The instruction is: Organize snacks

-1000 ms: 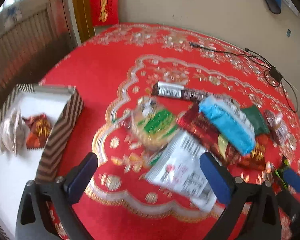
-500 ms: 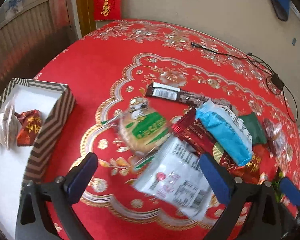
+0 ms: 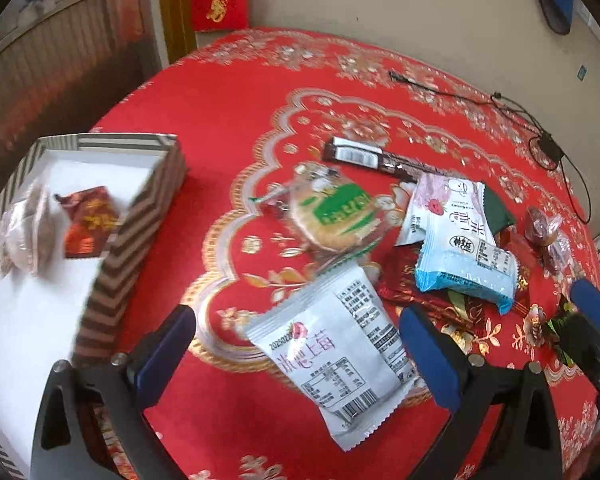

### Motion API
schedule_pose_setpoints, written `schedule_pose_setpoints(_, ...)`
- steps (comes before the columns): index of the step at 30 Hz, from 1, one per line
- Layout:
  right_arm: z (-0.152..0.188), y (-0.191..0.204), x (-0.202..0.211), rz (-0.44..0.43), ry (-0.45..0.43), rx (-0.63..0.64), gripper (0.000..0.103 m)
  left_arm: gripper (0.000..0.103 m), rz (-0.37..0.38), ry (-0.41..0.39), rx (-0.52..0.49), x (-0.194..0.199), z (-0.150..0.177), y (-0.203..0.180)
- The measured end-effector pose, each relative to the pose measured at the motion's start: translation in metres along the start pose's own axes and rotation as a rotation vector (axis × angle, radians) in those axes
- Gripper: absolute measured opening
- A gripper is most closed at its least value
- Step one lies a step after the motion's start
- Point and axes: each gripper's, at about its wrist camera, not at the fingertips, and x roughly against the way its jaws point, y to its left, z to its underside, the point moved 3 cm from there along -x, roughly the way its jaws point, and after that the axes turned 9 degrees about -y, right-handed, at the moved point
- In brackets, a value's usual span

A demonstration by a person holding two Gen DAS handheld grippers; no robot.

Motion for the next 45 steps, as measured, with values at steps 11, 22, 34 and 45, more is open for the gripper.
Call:
schedule_pose_setpoints(11, 0.001, 0.039, -0.045, -0.008, 0.120, 0.577, 0.059, 0.103, 0.041, 0.054, 0.067, 0.004, 0.012, 0.014)
schedule_pose_setpoints(22, -0.003, 0.029, -0.091, -0.130, 0.237, 0.502, 0.045, 0.103, 0.039, 0.062, 0.067, 0.001, 0.010, 0.007)
schedule_pose_setpoints(34, 0.013, 0.009, -0.068, -0.049, 0.193, 0.283, 0.030, 0.103, 0.040, 0.047, 0.009, 0.001, 0.016, -0.009)
schedule_pose_setpoints(45, 0.023, 0.020, -0.070, -0.030, 0.204, 0.233, 0.031, 0.056, 0.103, -0.011, -0.104, 0.013, 0.017, 0.000)
